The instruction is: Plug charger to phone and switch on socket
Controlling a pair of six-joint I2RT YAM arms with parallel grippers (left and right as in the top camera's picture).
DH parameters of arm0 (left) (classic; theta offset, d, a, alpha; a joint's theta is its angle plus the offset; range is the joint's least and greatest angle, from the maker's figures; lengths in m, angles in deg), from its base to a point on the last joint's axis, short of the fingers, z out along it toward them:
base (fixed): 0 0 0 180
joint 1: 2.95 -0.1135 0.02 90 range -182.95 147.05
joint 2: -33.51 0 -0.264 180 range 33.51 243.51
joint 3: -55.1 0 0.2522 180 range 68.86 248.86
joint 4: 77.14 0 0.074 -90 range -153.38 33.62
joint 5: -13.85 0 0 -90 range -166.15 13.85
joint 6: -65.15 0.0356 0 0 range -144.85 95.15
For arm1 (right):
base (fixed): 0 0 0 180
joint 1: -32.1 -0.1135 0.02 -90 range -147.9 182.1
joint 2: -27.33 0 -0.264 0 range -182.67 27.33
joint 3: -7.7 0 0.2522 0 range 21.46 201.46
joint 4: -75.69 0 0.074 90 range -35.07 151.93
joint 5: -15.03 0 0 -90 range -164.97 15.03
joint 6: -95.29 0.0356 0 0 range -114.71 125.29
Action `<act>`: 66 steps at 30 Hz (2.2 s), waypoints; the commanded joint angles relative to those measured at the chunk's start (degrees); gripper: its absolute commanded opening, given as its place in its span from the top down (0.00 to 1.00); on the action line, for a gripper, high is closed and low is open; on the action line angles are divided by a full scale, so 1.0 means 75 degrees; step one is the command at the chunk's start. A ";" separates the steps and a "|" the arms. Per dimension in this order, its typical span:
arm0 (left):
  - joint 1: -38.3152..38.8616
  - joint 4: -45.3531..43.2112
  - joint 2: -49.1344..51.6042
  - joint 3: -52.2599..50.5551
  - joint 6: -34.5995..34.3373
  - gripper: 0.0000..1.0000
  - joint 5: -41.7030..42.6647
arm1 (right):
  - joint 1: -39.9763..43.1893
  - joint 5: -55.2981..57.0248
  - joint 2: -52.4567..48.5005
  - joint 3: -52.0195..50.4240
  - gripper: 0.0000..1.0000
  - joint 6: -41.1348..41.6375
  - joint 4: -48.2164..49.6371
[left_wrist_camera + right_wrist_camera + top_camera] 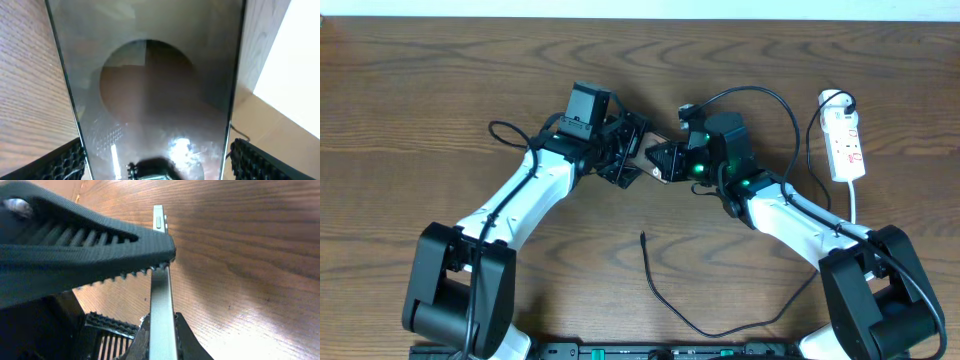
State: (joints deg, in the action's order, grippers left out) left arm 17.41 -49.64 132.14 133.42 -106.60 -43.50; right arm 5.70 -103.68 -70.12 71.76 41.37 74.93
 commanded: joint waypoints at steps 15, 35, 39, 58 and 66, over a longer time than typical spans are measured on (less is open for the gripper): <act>-0.1513 -0.1335 -0.0195 0.0175 0.1877 0.08 0.3666 | 0.1644 -0.0516 -0.0023 0.0090 0.99 0.4074 0.0128; -0.2192 -0.4430 -0.0192 0.0175 0.0463 0.07 0.3174 | 0.0711 -0.0527 -0.0023 0.0090 0.99 0.9649 0.4065; -0.2192 -0.4427 -0.0192 0.0175 0.0463 0.07 0.2964 | 0.0353 -0.0323 -0.0023 0.0090 0.99 0.9713 0.4526; -0.2183 -0.4424 -0.0192 0.0175 0.0676 0.16 0.2410 | -0.0545 0.0361 -0.0023 0.0090 0.99 1.0013 0.4788; -0.2183 -0.4424 -0.0192 0.0175 0.1020 0.63 0.2346 | -0.0545 0.0364 -0.0023 0.0090 0.99 1.0016 0.4791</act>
State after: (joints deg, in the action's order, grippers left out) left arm 1.24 -82.75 131.98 133.50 -101.27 -25.49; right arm 2.18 -101.64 -70.56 71.59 115.96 109.79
